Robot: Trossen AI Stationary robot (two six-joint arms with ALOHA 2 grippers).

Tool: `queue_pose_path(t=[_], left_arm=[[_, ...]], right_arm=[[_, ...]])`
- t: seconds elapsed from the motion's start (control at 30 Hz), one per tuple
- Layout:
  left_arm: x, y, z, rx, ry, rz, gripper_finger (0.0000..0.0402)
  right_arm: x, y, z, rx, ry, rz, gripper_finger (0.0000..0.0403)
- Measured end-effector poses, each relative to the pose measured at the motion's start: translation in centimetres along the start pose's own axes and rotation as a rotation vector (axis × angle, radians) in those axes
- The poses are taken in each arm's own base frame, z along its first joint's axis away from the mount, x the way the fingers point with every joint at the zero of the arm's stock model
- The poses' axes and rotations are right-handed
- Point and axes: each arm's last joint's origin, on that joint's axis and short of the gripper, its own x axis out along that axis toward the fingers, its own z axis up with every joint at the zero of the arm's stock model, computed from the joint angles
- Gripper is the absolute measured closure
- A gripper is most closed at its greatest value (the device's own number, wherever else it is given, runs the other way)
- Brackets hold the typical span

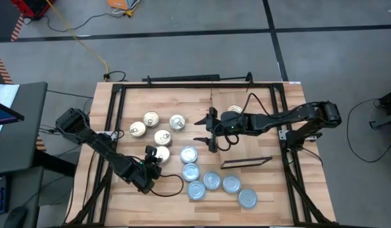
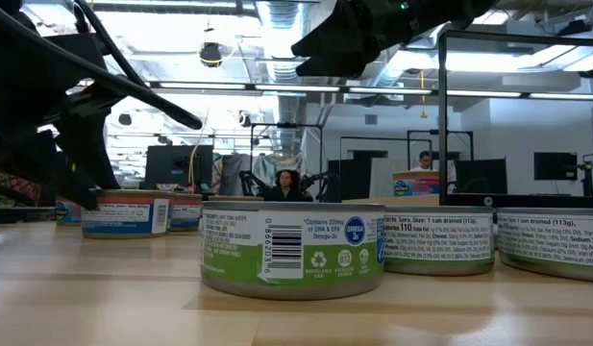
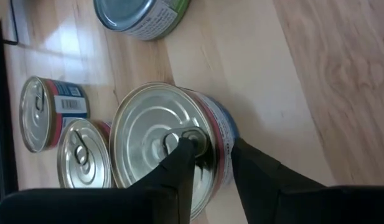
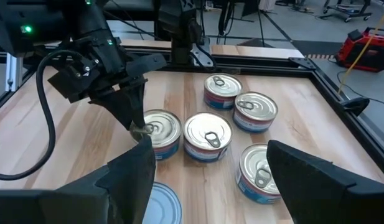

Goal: Stack canned seafood by type on shelf
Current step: Stack the blue-pink tuna can on top of the other blue-pink tuna can on the shelf

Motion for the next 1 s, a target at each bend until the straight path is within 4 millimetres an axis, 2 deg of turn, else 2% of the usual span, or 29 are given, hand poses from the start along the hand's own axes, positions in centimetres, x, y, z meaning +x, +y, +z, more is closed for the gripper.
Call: queue_pose_path(t=[0.1, 0.27, 0.6, 0.7, 0.9, 1.0], left_arm=[[0.0, 0.0, -0.1, 0.003, 0.013, -0.024, 0.0319], [-0.1, -0.1, -0.1, -0.034, 0.026, -0.056, 0.0389], [-0.4, -0.8, -0.3, -0.159, 0.061, -0.163, 0.04], [-0.4, -1.2, -1.1, -0.151, 0.109, -0.184, 0.04], [-0.9, -0.9, -0.4, -0.259, 0.094, -0.193, 0.04], [-1.6, -0.7, 0.9, -0.344, 0.068, -0.219, 0.04]], right_arm=[[0.0, 0.0, 0.0, 0.0, 0.0, 0.0, 0.0074], [0.0, 0.0, 0.0, 0.002, 0.0, 0.0, 0.0074], [0.0, 0.0, 0.0, 0.001, 0.001, 0.0, 0.0074], [0.0, 0.0, 0.0, 0.001, 0.001, 0.0, 0.0074], [0.0, 0.0, 0.0, 0.021, 0.002, 0.0, 0.0074], [0.0, 0.0, 0.0, 0.039, 0.003, 0.0, 0.0074]])
